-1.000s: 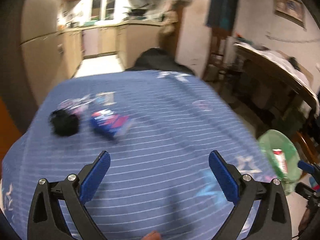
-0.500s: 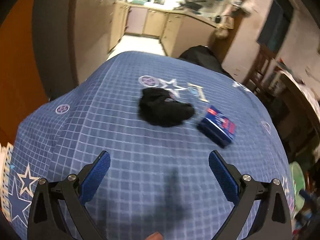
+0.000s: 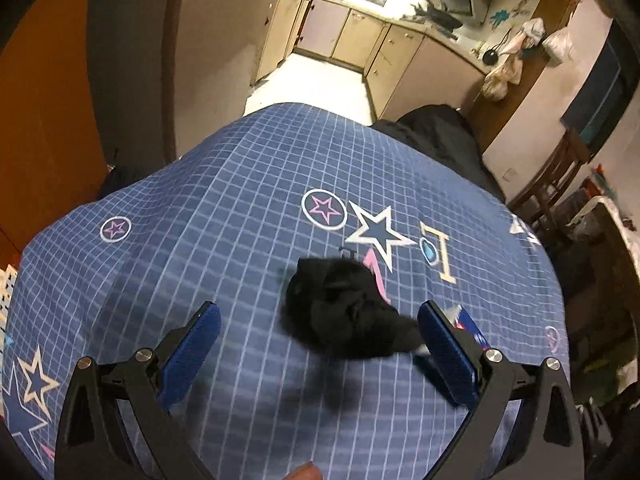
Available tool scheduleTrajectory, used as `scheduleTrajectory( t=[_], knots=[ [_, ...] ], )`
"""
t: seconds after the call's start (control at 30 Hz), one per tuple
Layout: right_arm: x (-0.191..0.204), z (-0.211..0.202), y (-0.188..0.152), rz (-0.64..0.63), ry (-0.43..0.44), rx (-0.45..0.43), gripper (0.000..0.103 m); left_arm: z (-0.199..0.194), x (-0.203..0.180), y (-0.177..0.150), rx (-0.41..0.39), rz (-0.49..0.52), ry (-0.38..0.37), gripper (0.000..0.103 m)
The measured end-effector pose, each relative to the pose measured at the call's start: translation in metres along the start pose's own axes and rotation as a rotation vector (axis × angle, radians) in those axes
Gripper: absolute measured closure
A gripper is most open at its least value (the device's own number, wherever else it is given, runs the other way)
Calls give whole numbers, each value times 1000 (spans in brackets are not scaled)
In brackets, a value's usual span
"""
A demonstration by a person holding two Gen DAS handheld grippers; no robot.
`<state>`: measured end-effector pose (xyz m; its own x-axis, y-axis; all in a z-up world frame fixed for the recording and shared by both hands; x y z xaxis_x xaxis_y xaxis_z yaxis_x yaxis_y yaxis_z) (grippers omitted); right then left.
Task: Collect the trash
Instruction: 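Grasp the black cloth with the left tool while the right tool grasps the blue card box, then carry the black cloth and blue card box over the green bin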
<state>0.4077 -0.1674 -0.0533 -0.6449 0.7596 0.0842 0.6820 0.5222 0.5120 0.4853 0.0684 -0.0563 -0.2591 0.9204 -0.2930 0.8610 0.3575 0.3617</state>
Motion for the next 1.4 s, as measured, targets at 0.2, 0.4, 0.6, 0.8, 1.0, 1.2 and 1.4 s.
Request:
scheduleTrajectory(
  t=[0.2,0.4,0.6,0.8,1.0,1.2,1.4],
  knots=[
    [-10,32,34,-51,45,37,9,25,0,11,53,-54,35,5],
    [-12,52,49,-49,78,50,20,42,2,13,59,-71,70,5],
    [-4,70,56,-57,56,82,39,44,-1,9,54,-58,85,5],
    [-1,67,51,-40,-6,80,48,46,-7,0,54,-34,88,5],
    [-15,41,25,77,-67,32,49,33,-17,-12,18,31,1,49],
    [-26,-6,-8,191,-97,-58,49,14,-21,-30,-36,82,-5,54],
    [-25,-59,-37,240,-156,-154,49,-29,-37,-54,-138,153,-12,54]
  ],
)
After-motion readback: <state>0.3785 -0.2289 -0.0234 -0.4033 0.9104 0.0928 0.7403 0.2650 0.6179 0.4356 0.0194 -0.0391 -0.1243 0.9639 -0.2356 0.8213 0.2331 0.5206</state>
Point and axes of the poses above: each gripper's, at about its wrist camera, not at the fingertips, and z roughly the way its jaws point, x to its left, y to its top, the point moved 3 cm from there along z, roughly the way its jaws point, and after that the axes turned 13 degrees about x, right-handed, at the moved point
